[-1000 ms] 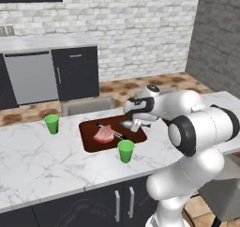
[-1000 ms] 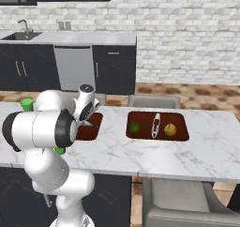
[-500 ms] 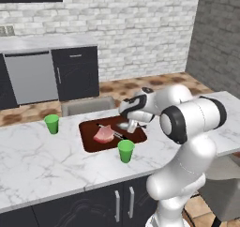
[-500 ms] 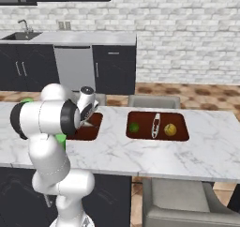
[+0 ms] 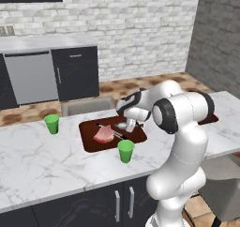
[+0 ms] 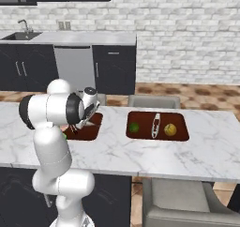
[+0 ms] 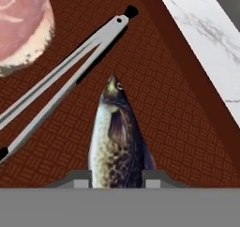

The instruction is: Gather the squash and lime from the fridge and place them on a tray on the dining counter. Then gather the fish and steak from the fridge and place them on the other tray.

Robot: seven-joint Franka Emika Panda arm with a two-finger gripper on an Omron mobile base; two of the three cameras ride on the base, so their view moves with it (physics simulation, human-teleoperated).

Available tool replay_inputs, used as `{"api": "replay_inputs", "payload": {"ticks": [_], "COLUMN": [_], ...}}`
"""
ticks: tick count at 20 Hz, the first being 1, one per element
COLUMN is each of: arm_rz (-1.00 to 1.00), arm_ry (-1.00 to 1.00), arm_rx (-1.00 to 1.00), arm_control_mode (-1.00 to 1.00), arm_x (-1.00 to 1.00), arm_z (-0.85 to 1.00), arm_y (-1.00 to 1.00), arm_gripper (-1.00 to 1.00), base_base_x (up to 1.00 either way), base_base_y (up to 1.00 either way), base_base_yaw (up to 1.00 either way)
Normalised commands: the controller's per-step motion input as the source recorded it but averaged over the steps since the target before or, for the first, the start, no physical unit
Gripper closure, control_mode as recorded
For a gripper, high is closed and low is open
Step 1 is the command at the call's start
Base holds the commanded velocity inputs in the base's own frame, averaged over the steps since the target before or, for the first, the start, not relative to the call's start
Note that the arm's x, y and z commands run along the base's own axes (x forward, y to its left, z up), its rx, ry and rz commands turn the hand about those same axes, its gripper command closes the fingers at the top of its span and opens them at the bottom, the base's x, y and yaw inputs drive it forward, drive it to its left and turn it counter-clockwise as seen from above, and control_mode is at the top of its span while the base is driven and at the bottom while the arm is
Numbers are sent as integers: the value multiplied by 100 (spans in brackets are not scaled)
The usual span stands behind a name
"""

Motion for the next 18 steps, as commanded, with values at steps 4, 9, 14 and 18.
{"api": "replay_inputs", "payload": {"ticks": [4, 9, 14, 18], "arm_rz": [6, 7, 10, 5], "arm_ry": [0, -9, -13, -12], "arm_rx": [0, -4, -5, -1], "arm_control_mode": [-100, -100, -100, -100], "arm_x": [12, -12, -25, -39], "arm_z": [-9, 25, 57, 77], "arm_y": [0, 2, 1, 0], "arm_gripper": [-100, -100, -100, -100], "base_base_x": [0, 0, 0, 0], "base_base_y": [0, 0, 0, 0], "base_base_yaw": [0, 0, 0, 0]}}
